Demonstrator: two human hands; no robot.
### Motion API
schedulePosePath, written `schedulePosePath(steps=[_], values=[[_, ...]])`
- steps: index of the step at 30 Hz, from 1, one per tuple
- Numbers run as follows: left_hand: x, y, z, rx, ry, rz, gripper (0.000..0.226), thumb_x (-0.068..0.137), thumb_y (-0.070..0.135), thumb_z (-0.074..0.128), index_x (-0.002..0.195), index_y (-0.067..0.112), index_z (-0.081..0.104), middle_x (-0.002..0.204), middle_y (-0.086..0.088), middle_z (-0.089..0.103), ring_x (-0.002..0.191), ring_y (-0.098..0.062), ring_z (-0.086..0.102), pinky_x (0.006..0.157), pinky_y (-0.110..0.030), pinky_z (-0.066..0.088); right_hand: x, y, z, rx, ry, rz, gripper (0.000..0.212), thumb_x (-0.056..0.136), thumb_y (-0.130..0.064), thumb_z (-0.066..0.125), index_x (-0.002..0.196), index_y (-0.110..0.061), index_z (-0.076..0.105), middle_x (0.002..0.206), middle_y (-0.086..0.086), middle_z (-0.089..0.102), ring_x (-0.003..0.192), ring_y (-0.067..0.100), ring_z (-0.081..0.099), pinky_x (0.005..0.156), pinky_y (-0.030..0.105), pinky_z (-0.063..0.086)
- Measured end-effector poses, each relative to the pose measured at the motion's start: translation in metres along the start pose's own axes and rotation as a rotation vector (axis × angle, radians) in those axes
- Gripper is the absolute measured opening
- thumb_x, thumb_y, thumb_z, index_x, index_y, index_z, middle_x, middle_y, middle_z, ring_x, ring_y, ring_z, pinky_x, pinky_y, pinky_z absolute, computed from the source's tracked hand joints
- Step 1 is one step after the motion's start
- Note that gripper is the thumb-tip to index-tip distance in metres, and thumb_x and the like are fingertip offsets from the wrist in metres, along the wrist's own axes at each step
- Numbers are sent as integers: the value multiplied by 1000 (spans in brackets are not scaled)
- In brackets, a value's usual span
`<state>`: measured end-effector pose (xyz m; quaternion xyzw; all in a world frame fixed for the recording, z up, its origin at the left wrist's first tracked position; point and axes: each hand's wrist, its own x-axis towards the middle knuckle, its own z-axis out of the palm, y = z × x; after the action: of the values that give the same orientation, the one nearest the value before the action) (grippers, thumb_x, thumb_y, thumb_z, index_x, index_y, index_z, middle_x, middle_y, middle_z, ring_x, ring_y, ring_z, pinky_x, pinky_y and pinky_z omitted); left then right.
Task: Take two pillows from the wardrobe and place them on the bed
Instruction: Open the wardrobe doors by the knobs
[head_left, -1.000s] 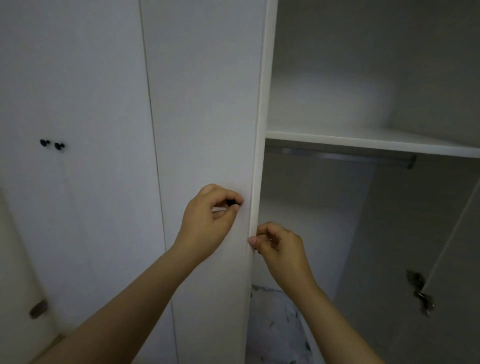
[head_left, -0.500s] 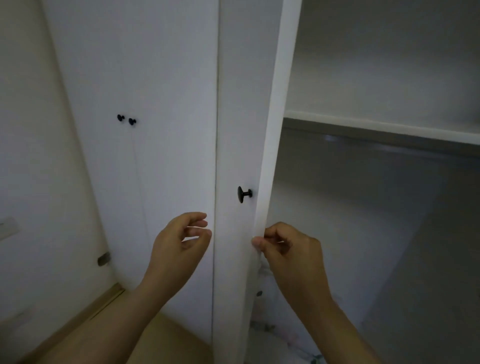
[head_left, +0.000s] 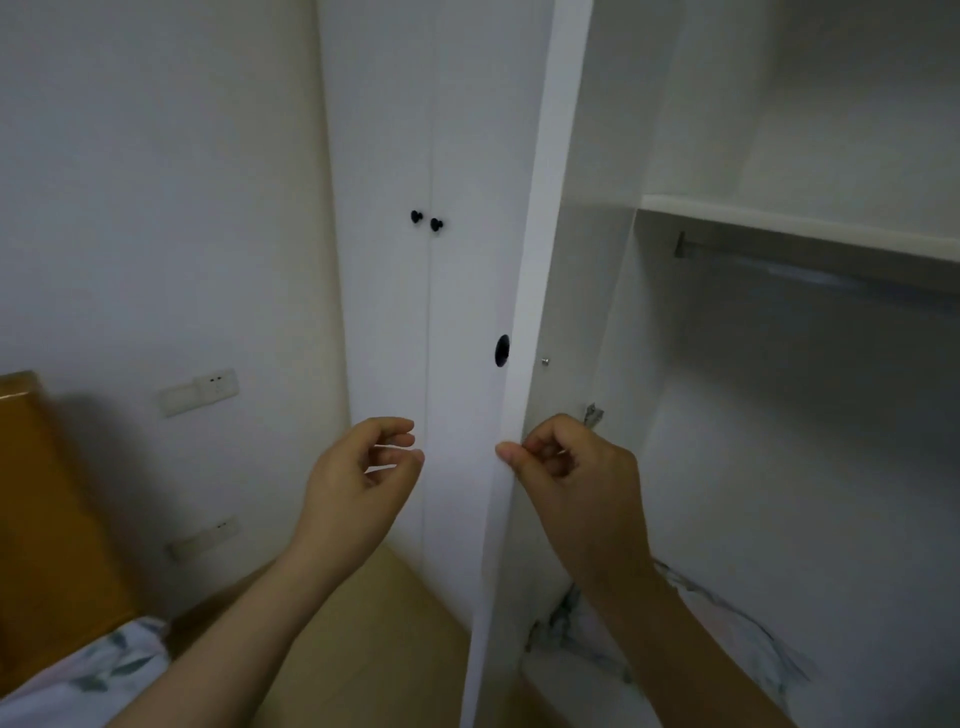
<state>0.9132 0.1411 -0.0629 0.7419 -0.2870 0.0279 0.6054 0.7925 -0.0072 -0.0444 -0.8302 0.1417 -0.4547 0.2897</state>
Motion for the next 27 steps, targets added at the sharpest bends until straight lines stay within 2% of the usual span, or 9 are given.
schedulePosePath(steps=[4, 8, 12, 16, 23, 27], values=[[3, -15, -18, 36, 23, -49, 22, 84, 15, 62, 106, 22, 64, 97, 5, 67, 82, 1, 61, 64, -7, 48, 11, -6, 26, 18, -23, -8, 23, 77, -37, 72, 66, -21, 59, 53, -14, 55, 57, 6, 56, 52, 18, 46], [4, -24, -33, 61, 57, -61, 23, 84, 16, 62, 106, 23, 64, 97, 7, 65, 82, 7, 59, 64, -3, 46, 23, -13, 54, 16, -32, -39, 24, 79, -37, 71, 67, -19, 60, 56, -13, 56, 55, 7, 55, 54, 28, 51], [4, -29, -50, 86, 81, -74, 23, 85, 17, 61, 107, 23, 62, 98, 7, 64, 84, 0, 61, 64, -9, 49, 34, -18, 80, 47, -40, -59, 24, 81, -35, 70, 68, -18, 58, 56, -12, 53, 53, 7, 53, 54, 34, 52], [4, -33, -66, 106, 102, -104, 24, 85, 15, 61, 109, 20, 62, 100, 4, 64, 86, -7, 61, 63, -9, 49, 47, -24, 104, 65, -44, -48, 23, 81, -33, 69, 68, -20, 56, 57, -10, 53, 54, 10, 54, 55, 35, 52], [5, -37, -82, 161, 122, -119, 26, 85, 12, 62, 110, 18, 61, 97, 6, 65, 85, -3, 60, 64, -5, 47, 55, -20, 125, 82, -32, -31, 22, 81, -32, 69, 70, -17, 56, 60, -4, 56, 57, 16, 55, 58, 40, 52], [5, -38, -78, 180, 116, -113, 26, 85, 15, 62, 110, 20, 61, 99, 6, 64, 85, -1, 60, 65, -5, 46, 54, -18, 123, 96, -52, -21, 23, 80, -34, 70, 69, -18, 56, 59, -6, 55, 56, 14, 54, 57, 36, 51]])
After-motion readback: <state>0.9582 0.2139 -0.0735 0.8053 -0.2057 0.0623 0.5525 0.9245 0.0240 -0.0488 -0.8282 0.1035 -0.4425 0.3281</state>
